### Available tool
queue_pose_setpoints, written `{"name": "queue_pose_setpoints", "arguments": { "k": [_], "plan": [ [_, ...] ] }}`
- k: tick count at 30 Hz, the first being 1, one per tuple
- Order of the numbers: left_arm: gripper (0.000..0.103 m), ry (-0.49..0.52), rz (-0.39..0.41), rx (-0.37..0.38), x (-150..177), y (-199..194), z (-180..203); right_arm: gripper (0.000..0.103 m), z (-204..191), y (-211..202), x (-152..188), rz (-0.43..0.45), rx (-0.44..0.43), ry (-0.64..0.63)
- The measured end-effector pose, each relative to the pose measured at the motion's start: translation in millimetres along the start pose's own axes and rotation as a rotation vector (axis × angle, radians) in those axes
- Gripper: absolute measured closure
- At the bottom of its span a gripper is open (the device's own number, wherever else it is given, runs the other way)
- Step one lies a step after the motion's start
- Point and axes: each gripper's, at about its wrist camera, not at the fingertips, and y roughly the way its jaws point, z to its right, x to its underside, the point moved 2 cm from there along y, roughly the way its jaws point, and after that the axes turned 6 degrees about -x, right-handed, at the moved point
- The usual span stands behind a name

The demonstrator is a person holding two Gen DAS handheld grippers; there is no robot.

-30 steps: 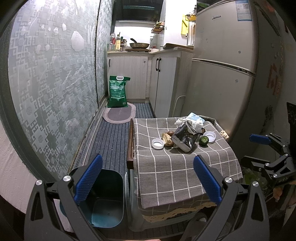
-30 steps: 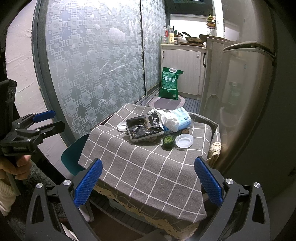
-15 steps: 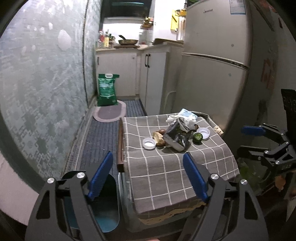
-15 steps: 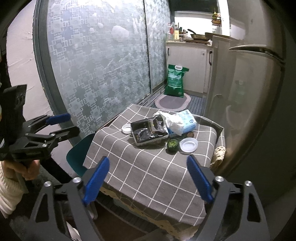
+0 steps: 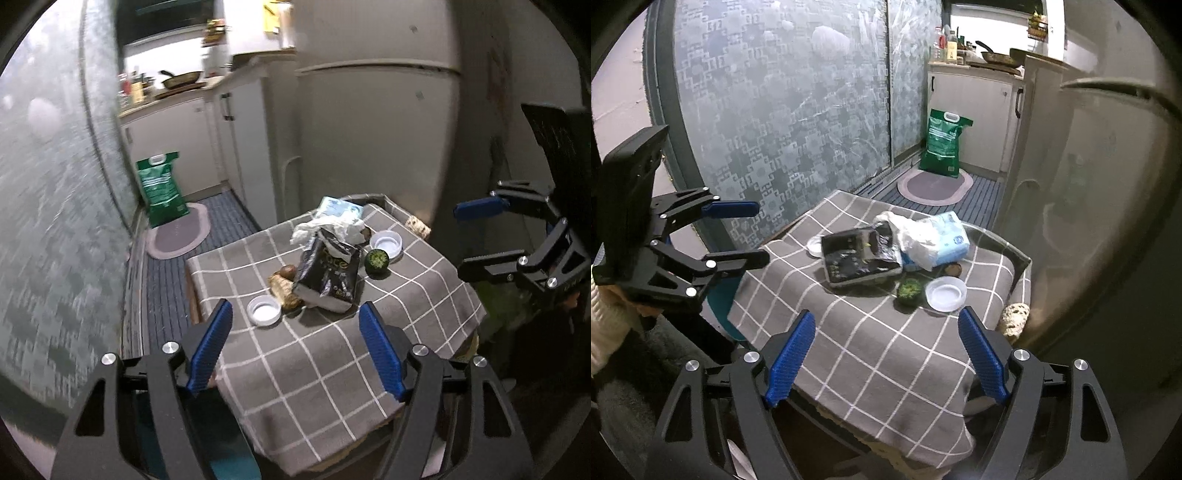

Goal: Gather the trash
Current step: 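Reach the left tool to the black snack bag and close on it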

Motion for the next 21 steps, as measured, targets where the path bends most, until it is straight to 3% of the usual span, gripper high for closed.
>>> {"name": "queue_pose_setpoints", "arguments": {
  "k": [10, 15, 19, 21],
  "plan": [
    [0.023, 0.228, -0.021, -0.037, -10, 46, 32, 0.022, 20, 8, 13, -0.023, -0.008, 0.044],
    [0.020, 0.231, -0.051, -0.019, -13, 65, 35, 0.022, 19, 12, 9, -0.021, -0.020, 0.041],
    [0.017, 0.252, -0.069, -0.045, -11, 77, 38, 0.022, 21, 21, 10, -0.033, -0.024, 0.037],
    [0.024, 0.246, -0.077, -0.052, -12, 83, 37, 0.025, 21, 28, 11, -0.044, -0.027, 0.034]
  ]
}}
